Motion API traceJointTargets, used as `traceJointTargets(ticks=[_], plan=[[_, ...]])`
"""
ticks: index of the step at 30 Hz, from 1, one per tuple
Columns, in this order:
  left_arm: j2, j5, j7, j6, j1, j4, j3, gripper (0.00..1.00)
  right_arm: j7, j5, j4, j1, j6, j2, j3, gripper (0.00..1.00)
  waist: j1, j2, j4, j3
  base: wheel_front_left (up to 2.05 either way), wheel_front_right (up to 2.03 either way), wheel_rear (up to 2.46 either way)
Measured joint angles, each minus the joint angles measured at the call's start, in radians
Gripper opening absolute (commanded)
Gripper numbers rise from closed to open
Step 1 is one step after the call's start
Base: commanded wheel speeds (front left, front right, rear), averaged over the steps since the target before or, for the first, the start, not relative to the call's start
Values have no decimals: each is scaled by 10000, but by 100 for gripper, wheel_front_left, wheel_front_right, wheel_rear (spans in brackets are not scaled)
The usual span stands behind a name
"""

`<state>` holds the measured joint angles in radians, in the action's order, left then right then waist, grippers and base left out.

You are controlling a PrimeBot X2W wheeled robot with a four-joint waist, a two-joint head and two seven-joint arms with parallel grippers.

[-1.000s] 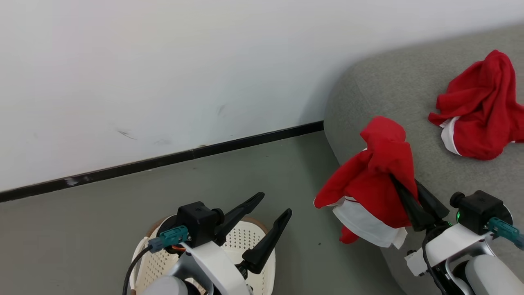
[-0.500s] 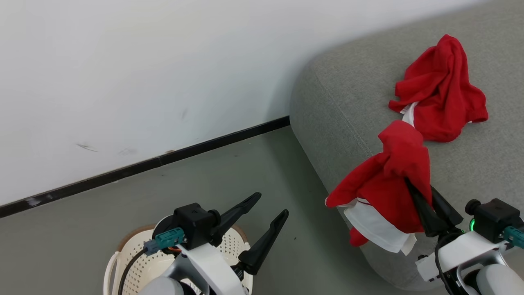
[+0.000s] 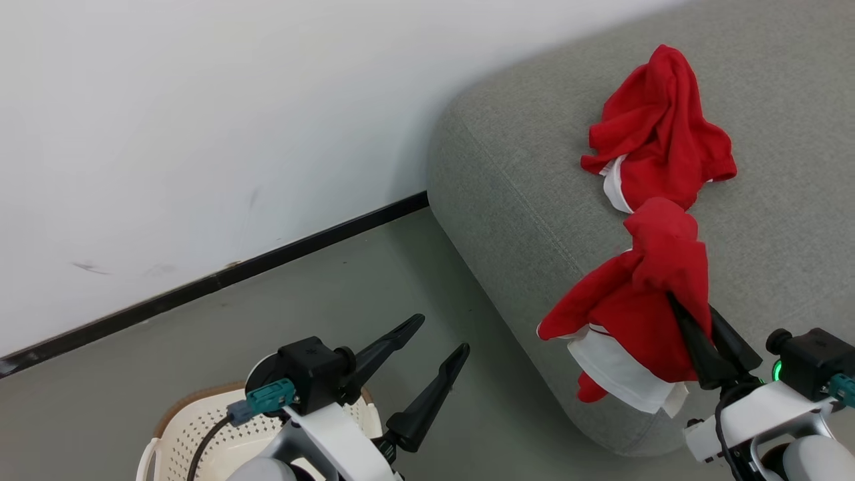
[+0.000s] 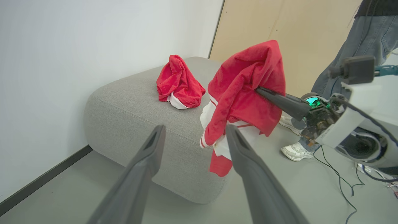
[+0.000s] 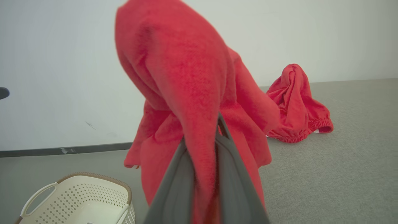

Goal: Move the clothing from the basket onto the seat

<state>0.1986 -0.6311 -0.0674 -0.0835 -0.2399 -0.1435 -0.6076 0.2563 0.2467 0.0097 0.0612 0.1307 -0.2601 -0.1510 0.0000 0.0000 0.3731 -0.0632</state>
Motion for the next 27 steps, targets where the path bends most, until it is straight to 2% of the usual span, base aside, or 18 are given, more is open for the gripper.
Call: traceJointTargets(ticks=[16, 27], plan=[[-128, -2, 221, 4, 312, -359, -153, 100, 0, 12, 75, -174, 0, -82, -25, 0, 0, 1, 693, 194, 0, 0, 0], [-324, 17, 249, 17, 470, -569, -353, 100, 0, 347, 249, -168, 0, -105, -128, 0, -1, 0, 845, 173, 0, 0, 0]])
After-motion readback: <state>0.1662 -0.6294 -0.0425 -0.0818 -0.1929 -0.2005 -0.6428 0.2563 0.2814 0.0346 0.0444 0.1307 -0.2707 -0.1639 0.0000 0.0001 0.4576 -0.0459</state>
